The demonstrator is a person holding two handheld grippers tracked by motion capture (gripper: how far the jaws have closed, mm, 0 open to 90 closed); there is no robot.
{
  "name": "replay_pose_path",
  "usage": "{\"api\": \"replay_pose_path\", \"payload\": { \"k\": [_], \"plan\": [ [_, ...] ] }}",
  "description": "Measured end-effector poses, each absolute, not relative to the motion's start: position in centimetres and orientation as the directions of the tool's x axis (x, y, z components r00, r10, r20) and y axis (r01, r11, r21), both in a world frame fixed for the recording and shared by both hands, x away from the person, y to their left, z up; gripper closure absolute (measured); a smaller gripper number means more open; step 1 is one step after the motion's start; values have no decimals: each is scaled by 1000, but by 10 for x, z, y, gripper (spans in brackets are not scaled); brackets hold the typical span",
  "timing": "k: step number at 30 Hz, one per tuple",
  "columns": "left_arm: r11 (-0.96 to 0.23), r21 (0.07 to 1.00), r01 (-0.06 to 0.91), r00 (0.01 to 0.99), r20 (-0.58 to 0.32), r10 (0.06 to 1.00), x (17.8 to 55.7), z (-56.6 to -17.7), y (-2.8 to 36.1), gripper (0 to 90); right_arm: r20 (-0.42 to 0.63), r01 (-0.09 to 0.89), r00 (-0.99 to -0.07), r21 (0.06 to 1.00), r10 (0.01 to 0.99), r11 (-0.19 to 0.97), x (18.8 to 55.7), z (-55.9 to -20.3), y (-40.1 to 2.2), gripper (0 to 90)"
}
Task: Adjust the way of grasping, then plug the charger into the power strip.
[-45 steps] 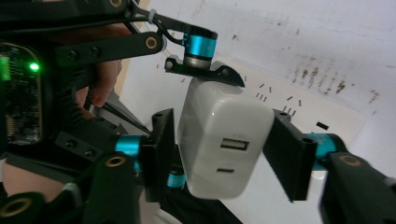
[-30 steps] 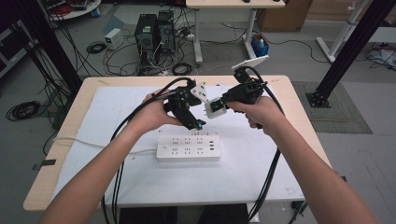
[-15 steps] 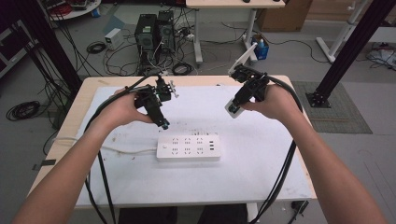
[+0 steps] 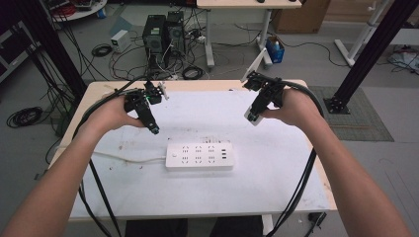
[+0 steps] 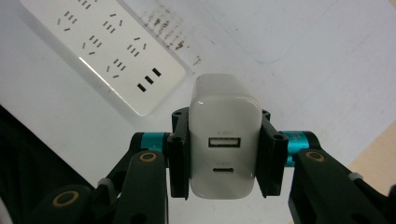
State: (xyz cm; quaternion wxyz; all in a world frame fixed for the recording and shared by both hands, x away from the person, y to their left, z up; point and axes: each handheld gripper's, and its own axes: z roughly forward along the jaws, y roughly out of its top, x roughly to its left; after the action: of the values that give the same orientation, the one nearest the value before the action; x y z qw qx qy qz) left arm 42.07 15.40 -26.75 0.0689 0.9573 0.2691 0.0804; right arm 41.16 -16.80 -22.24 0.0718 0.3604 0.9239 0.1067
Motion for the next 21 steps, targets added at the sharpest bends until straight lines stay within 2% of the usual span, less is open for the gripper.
{"api": "replay_pose_path", "payload": {
  "k": [15, 21],
  "plan": [
    [-849, 206, 488, 849, 115, 516, 419, -263, 155, 229, -19, 637, -749, 259, 663, 727, 409, -220, -162, 624],
    [-841, 209, 498, 842, 113, 527, 417, -262, 162, 229, -31, 589, -790, 241, 613, 771, 415, -228, -155, 624]
  ]
}}
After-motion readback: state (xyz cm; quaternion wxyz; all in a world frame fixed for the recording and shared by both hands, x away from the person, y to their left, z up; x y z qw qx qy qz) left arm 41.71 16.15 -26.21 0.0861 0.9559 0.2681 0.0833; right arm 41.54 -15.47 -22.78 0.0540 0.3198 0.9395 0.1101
